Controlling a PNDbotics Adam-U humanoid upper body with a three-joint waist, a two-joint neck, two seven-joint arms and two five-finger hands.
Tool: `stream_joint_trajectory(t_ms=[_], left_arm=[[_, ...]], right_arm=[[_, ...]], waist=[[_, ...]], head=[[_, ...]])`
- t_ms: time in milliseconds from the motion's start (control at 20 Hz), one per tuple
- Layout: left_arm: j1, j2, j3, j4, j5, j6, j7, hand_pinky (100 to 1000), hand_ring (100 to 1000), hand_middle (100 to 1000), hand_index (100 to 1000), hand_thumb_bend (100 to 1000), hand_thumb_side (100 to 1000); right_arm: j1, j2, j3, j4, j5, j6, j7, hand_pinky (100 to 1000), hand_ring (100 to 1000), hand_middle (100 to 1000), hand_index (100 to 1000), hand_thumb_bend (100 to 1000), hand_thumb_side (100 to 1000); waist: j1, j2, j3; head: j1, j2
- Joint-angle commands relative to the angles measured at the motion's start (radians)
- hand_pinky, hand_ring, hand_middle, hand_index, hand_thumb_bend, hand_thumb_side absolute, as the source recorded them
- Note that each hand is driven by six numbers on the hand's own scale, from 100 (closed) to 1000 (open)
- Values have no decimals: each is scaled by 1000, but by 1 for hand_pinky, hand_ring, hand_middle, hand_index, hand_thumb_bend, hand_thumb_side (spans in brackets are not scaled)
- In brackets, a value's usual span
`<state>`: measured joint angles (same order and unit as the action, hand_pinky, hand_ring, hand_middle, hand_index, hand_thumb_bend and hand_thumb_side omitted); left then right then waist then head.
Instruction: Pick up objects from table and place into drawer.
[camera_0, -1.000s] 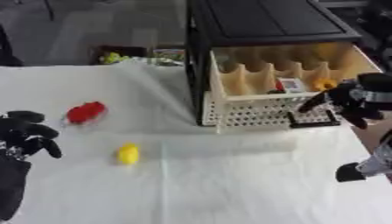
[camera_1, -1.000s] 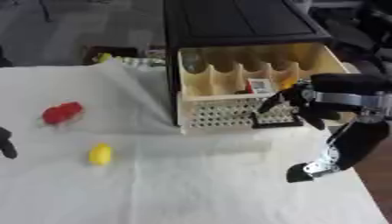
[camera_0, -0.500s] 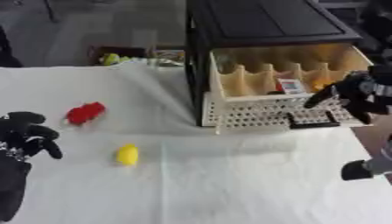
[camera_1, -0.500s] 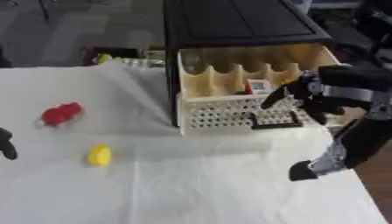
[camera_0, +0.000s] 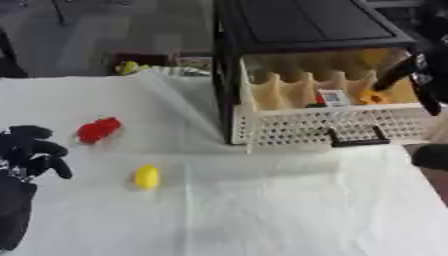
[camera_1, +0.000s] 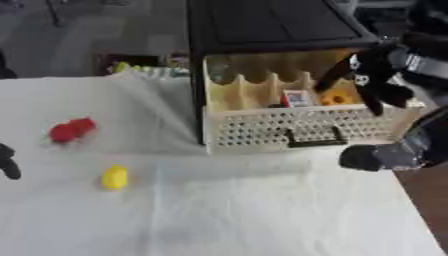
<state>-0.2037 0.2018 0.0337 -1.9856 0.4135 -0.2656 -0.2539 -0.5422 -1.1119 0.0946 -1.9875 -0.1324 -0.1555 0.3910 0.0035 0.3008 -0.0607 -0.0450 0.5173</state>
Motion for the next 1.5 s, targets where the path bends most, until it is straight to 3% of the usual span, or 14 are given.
stream_joint_trajectory(t_ms=[50,350,600,800,950,1250,1500], left_arm=[[-12,18,9,-14,3,-12,1,441,607,652,668,134,865],[-19,26,9,-14,9,-30,1,439,607,653,667,122,852],[-31,50,10,-14,14,-59,5,436,607,652,667,100,813],[-50,96,18,-14,13,-117,20,433,607,653,669,100,785],[-70,152,30,-14,0,-175,45,431,607,653,672,100,695],[-110,291,63,-14,-64,-284,145,430,609,655,683,100,599],[-130,403,81,-14,-156,-314,250,427,615,665,693,100,559]], right_arm=[[-9,-3,-36,-13,-42,-3,-55,201,356,100,758,474,663],[-14,25,-45,-13,-108,-4,-186,364,479,100,716,377,709],[-15,39,-40,-13,-155,-15,-257,536,634,275,704,296,734],[-15,56,-37,-13,-231,-61,-306,701,730,363,720,221,797],[-16,66,-38,-13,-283,-99,-333,725,741,378,726,233,808],[-22,85,-45,-13,-313,-127,-354,729,738,382,726,256,813],[-30,104,-53,-13,-332,-159,-384,727,732,395,730,248,826]], waist=[[1,-12,-1],[9,-7,4],[16,-2,12],[22,2,19],[28,6,26],[42,12,32],[52,16,32]], head=[[7,-6],[12,-5],[16,-4],[19,-2],[19,-1],[14,-6],[18,-7]])
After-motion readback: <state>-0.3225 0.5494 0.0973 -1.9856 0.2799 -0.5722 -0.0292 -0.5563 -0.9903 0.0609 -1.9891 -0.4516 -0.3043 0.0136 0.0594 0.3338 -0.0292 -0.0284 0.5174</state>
